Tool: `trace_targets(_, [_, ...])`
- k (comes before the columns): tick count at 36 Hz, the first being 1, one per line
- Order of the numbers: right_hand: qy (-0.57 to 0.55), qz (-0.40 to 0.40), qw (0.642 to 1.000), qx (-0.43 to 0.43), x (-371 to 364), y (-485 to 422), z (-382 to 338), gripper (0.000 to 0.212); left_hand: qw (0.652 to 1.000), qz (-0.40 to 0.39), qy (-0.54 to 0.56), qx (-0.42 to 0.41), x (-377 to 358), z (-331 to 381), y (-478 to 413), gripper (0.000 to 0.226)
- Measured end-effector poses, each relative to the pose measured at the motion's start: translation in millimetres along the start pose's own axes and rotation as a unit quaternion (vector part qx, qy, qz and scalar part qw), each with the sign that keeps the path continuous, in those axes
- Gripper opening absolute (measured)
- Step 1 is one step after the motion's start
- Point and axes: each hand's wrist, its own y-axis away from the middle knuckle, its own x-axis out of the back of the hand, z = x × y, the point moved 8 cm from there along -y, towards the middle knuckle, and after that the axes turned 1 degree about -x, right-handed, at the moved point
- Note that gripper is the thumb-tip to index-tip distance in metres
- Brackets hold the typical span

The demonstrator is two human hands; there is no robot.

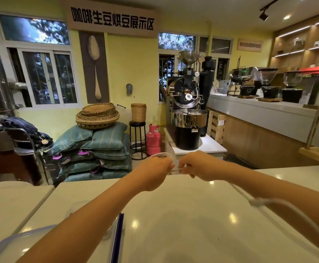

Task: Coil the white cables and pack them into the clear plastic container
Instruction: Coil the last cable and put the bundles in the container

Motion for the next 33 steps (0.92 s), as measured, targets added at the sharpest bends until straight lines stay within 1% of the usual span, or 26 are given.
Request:
trace_targets(4, [0.121, -0.003, 0.992, 0.020, 5, 0, 19, 0.023, 0.994, -0.088, 0.057, 0.005, -21, -4, 8, 0.026])
trace_targets(7, [0.238, 0.003, 0.970, 0.045, 6, 0, 23, 0.023, 0.984, -0.132, 0.119, 0.013, -32, 0, 12, 0.032])
trace_targets(10, [0.321, 0.002, 0.945, 0.062, -1, -1, 17, 0.026, 0.981, -0.173, 0.093, 0.003, -40, 14, 15, 0.028])
trace_targets(11, [0.336, -0.004, 0.940, 0.056, -4, -3, 17, 0.026, 0.979, -0.179, 0.101, 0.002, -41, 17, 15, 0.024])
trace_targets(13, [0.349, -0.012, 0.936, 0.044, -9, -6, 17, 0.027, 0.973, -0.184, 0.142, 0.015, -41, 18, 15, 0.029])
trace_targets(17, [0.316, -0.012, 0.948, 0.043, -13, -12, 17, 0.029, 0.951, -0.190, 0.241, 0.032, -34, 18, 17, 0.030])
trace_targets(19, [0.261, 0.002, 0.964, 0.054, -13, -15, 14, 0.027, 0.929, -0.197, 0.313, 0.036, -30, 19, 19, 0.033])
trace_targets(23, [0.087, 0.045, 0.992, 0.081, -6, -15, 7, 0.022, 0.863, -0.206, 0.461, 0.021, -24, 23, 23, 0.037])
trace_targets(25, [-0.010, 0.050, 0.996, 0.069, -2, -13, 9, 0.021, 0.827, -0.205, 0.523, 0.007, -20, 24, 23, 0.038])
trace_targets(27, [-0.128, 0.051, 0.989, 0.060, 0, -13, 11, 0.021, 0.792, -0.190, 0.580, -0.002, -14, 26, 22, 0.037])
trace_targets(29, [-0.250, 0.043, 0.965, 0.060, -1, -11, 8, 0.017, 0.754, -0.170, 0.634, -0.008, -7, 29, 19, 0.031])
trace_targets(30, [-0.322, 0.031, 0.944, 0.063, -4, -10, 7, 0.010, 0.733, -0.159, 0.662, -0.011, -3, 30, 18, 0.029])
trace_targets(31, [-0.401, 0.014, 0.913, 0.074, -7, -10, 4, 0.009, 0.709, -0.149, 0.690, -0.014, 0, 32, 17, 0.028])
trace_targets(33, [-0.553, -0.023, 0.827, 0.096, -14, -10, -2, 0.024, 0.660, -0.137, 0.738, -0.029, 6, 35, 16, 0.032])
